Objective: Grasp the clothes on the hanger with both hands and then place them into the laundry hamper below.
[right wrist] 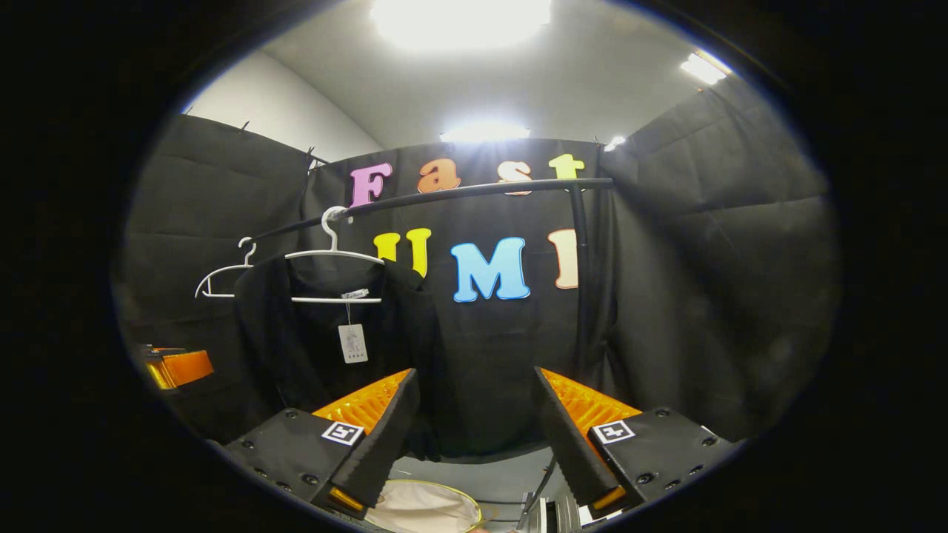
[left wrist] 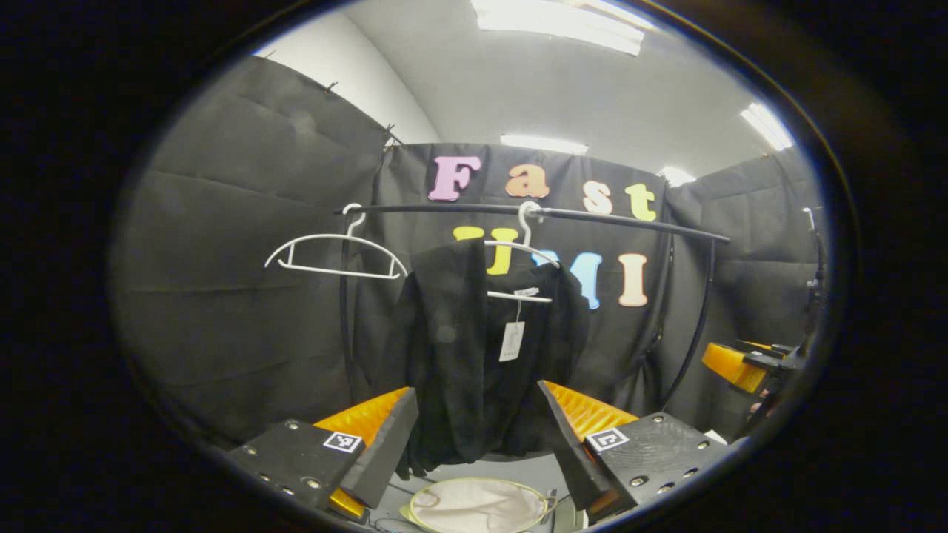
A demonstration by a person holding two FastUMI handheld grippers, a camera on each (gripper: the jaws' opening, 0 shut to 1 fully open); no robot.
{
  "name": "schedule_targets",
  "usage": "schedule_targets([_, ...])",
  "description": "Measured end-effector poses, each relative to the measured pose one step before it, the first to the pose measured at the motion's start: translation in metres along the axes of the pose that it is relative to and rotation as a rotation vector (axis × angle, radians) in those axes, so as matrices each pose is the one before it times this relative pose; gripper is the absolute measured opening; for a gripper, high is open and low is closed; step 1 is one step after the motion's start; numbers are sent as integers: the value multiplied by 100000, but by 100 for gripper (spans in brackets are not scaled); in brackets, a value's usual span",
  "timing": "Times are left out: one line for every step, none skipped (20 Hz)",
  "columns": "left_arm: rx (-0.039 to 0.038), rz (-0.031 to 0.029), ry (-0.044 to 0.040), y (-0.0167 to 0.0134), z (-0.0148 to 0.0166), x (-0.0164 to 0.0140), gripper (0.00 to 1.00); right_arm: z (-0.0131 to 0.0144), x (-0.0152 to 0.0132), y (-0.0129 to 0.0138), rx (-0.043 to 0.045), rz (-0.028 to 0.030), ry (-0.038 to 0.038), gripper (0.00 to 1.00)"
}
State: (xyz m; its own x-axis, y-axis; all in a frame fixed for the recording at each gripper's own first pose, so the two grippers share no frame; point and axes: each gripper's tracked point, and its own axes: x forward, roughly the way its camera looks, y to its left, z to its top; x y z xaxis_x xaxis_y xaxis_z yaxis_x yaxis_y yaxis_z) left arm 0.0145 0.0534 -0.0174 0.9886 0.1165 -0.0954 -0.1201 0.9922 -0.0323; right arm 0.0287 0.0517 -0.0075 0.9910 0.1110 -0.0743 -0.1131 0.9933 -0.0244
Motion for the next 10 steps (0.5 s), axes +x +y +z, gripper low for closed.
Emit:
schedule_targets([-602, 591, 529, 30, 139, 635, 94, 84, 799, 321, 435, 1804, -74, 96])
schedule_targets([-461, 819, 528, 68, 82, 656, 94, -10, 1013, 476, 966, 2054, 7, 93])
schedule_targets([-454, 956, 606, 28, 144, 746, 94, -14, 1040, 424, 1205, 2293, 274, 96])
schedule_targets([-443, 1090, 486, -119, 195, 791, 94, 68, 1161, 425, 1054, 2025, 163, 96])
schedule_targets([-422, 1098, 129, -283, 302, 863, 94, 33, 1364, 220, 692, 2096, -5, 96])
schedule_targets([-287, 985, -464, -338, 498, 845, 94, -63, 1348, 331, 245, 1956, 158, 96])
schedule_targets([36, 1178, -646, -307, 518, 943, 93, 168, 1437, 331, 135, 1853, 91, 96])
schedule_targets([239, 2076, -207, -118, 383, 996, 93, -53, 1347, 251, 340, 1492, 370, 96])
schedule_targets([138, 2487, 224, -61, 0, 1143, 94, 37, 1307, 180, 843, 1221, 660, 93])
schedule_targets([-291, 1911, -80, -166, 232, 1120, 94, 69, 1240, 378, 1150, 1606, -77, 92])
